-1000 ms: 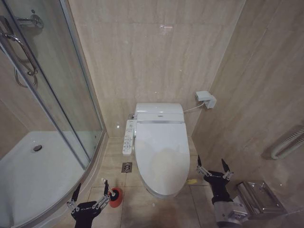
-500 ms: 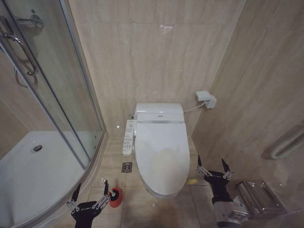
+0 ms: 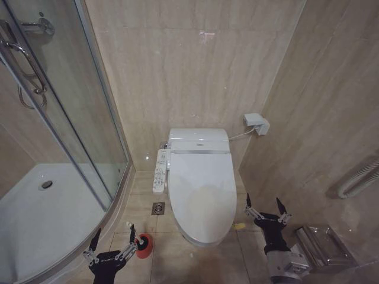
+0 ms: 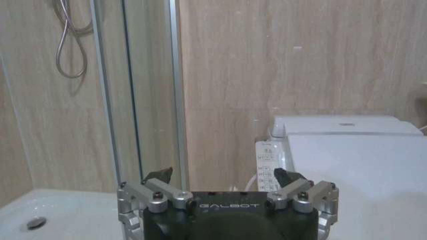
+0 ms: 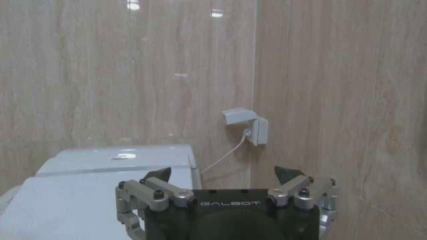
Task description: Open the toilet lid, clean the toilet bowl with a toilet brush, close the toilet lid, and flush.
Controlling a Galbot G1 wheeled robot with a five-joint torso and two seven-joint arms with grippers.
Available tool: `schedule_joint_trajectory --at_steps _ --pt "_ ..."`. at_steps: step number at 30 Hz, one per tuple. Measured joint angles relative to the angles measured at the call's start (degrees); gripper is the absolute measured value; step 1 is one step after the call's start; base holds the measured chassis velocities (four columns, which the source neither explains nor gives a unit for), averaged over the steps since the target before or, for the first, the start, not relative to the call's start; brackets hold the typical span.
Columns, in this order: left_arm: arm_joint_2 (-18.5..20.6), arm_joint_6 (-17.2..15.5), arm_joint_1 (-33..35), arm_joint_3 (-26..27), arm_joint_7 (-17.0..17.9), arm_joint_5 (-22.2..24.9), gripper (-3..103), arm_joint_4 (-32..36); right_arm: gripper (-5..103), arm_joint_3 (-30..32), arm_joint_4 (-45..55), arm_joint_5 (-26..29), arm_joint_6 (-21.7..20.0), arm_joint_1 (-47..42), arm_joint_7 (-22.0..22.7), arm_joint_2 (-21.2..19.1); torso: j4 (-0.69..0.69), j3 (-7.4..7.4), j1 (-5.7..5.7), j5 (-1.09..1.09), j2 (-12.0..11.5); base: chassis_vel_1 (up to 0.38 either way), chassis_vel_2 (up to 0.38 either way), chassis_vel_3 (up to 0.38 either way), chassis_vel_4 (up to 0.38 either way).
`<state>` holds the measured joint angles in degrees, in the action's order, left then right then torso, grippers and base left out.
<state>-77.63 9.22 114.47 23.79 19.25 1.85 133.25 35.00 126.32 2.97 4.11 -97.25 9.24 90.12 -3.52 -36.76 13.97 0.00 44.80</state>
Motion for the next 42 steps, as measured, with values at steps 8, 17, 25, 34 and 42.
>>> schedule_joint_trajectory --at_steps 8,17,25,34,42 --pt "0.0 0.0 0.0 0.0 0.0 0.0 99 0.0 100 0.0 0.0 0.0 0.0 0.0 0.0 0.0 0.0 0.0 0.0 0.0 0.0 0.0 0.0 0.0 0.0" --pt "0.0 0.0 0.0 0.0 0.0 0.0 99 0.0 100 0.0 0.0 0.0 0.0 0.0 0.0 0.0 0.0 0.0 0.0 0.0 0.0 0.0 0.0 0.0 0.0" --pt "0.0 0.0 0.0 0.0 0.0 0.0 99 0.0 100 0.0 0.0 0.0 0.0 0.0 0.0 0.0 0.0 0.0 0.0 0.0 0.0 0.0 0.0 0.0 0.0" --pt "0.0 0.0 0.0 0.0 0.0 0.0 99 0.0 100 0.0 0.0 0.0 0.0 0.0 0.0 0.0 0.0 0.0 0.0 0.0 0.0 0.0 0.0 0.0 0.0" --pt "0.0 0.0 0.0 0.0 0.0 0.0 99 0.0 100 0.0 0.0 0.0 0.0 0.0 0.0 0.0 0.0 0.0 0.0 0.0 0.0 0.0 0.0 0.0 0.0"
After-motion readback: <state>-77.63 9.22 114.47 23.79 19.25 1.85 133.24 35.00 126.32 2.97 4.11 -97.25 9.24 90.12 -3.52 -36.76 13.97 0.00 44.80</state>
